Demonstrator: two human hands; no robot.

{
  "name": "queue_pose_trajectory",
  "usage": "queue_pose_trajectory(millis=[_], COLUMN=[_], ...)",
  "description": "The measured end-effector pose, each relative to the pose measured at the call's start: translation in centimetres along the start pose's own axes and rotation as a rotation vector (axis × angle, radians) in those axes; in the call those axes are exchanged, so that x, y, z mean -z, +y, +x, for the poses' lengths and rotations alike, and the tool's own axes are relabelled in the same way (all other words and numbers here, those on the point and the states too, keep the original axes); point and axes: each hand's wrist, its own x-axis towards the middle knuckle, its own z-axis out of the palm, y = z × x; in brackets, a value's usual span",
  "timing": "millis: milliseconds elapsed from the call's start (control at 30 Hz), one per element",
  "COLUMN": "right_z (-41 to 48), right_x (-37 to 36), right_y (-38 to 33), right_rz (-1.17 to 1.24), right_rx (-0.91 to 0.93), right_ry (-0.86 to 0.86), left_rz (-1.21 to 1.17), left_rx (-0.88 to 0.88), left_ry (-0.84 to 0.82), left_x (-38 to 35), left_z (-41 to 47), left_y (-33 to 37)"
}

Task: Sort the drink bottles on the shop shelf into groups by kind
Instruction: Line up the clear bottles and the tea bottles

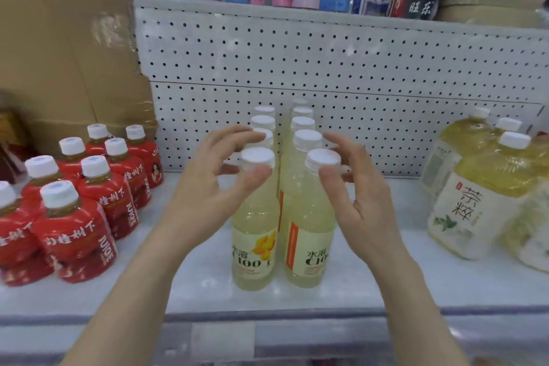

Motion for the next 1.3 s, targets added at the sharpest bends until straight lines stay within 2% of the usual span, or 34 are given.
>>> queue_pose_trajectory(millis=[100, 300, 400, 667, 867, 967, 1033, 1100, 1167, 1300], right_z=[-1.0, -0.4, 0.2, -0.4, -1.0, -1.9, -2.3, -2.4, -2.2, -1.5], right_x=[-1.0, -0.5, -0.2, -1.3, -0.5, 2.4, 5.6, 9.6, 14.2, 24.7], right_y=[-0.4, -1.9, -2.3, -2.2, -1.8, -0.6, 1.0, 2.9, 4.9, 9.3], right_rz=[-0.09, -0.074, -0.15, -0.234, -0.314, -0.39, -0.476, -0.548, -0.614, -0.73], right_rx=[-0.036, -0.113, -0.145, -0.083, 0.001, 0.074, 0.105, 0.115, 0.114, -0.036], right_ry=[0.001, 0.031, 0.031, 0.103, 0.039, 0.03, 0.086, 0.173, 0.271, 0.398], left_rz=[0.052, 0.026, 0.044, 0.11, 0.238, 0.438, 0.521, 0.493, 0.395, 0.21], left_rx=[-0.002, 0.056, 0.034, -0.005, 0.007, -0.04, -0.102, -0.14, -0.184, -0.179], left_ry=[-0.014, 0.083, 0.085, 0.171, 0.148, 0.151, 0.22, 0.286, 0.284, 0.123], left_x=[-0.7, -1.4, -1.3, -2.4, -2.2, -2.0, -2.5, -4.1, -7.0, -16.6], left_z=[-0.7, -1.2, -1.2, -1.4, -1.6, -1.6, -1.4, -1.1, -0.5, 1.2], left_y=[0.1, 0.5, 0.5, 0.4, 1.4, 2.7, 4.5, 6.7, 8.7, 11.3])
